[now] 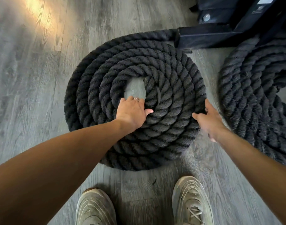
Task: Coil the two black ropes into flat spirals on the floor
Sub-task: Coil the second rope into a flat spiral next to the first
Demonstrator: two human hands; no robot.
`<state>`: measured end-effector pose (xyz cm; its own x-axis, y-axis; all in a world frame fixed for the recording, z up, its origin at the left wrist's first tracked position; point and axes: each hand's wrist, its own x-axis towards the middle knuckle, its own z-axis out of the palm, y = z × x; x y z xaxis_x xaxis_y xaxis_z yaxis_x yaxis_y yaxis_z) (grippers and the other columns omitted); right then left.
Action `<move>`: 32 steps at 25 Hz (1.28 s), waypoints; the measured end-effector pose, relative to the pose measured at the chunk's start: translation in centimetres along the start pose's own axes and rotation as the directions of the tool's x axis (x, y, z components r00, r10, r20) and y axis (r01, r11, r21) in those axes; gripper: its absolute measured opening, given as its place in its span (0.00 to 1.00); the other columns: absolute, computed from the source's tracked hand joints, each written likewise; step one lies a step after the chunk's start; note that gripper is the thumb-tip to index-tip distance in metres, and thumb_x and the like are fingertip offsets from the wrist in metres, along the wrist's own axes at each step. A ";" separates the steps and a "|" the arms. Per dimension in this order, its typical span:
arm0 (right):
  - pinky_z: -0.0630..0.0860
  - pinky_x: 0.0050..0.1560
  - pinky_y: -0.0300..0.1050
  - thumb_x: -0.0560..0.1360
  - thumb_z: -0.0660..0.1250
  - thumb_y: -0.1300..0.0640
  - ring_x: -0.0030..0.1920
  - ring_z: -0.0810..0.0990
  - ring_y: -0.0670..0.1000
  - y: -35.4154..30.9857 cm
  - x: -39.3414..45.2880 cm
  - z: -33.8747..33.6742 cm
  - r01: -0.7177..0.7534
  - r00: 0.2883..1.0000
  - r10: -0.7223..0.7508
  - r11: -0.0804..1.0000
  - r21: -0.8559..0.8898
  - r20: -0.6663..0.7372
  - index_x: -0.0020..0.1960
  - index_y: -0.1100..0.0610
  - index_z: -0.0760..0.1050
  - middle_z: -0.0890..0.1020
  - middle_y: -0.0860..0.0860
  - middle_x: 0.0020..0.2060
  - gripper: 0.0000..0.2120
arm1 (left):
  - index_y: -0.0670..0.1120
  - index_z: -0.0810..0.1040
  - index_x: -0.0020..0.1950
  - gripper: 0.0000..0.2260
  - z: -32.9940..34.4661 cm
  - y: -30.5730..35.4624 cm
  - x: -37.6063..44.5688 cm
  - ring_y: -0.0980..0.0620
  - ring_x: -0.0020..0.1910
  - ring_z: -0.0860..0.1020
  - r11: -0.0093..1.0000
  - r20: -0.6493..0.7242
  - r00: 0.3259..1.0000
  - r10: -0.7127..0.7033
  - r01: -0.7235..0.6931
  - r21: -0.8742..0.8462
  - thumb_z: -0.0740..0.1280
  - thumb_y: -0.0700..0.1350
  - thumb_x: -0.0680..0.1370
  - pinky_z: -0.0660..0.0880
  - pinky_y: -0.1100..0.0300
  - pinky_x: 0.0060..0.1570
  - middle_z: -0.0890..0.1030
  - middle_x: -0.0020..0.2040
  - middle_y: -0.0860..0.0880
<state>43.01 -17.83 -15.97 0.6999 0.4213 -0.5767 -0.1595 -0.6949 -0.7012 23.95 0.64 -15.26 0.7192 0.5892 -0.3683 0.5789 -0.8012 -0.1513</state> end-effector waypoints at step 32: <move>0.72 0.64 0.49 0.85 0.56 0.52 0.67 0.66 0.58 4.5 0.7 -3.6 0.106 0.974 -0.180 0.900 -0.422 -0.139 0.83 0.57 0.44 0.60 0.56 0.70 0.33 | 0.43 0.76 0.53 0.20 2.0 3.0 1.2 0.41 0.46 0.76 0.958 -0.269 0.920 0.286 -0.266 0.110 0.53 0.57 0.81 0.64 0.48 0.43 0.80 0.45 0.44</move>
<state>45.28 -22.78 -18.03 0.8068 0.4544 -0.3777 0.2245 -0.8271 -0.5153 25.80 -1.21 -18.00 0.9303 0.3409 -0.1357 0.3212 -0.9354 -0.1478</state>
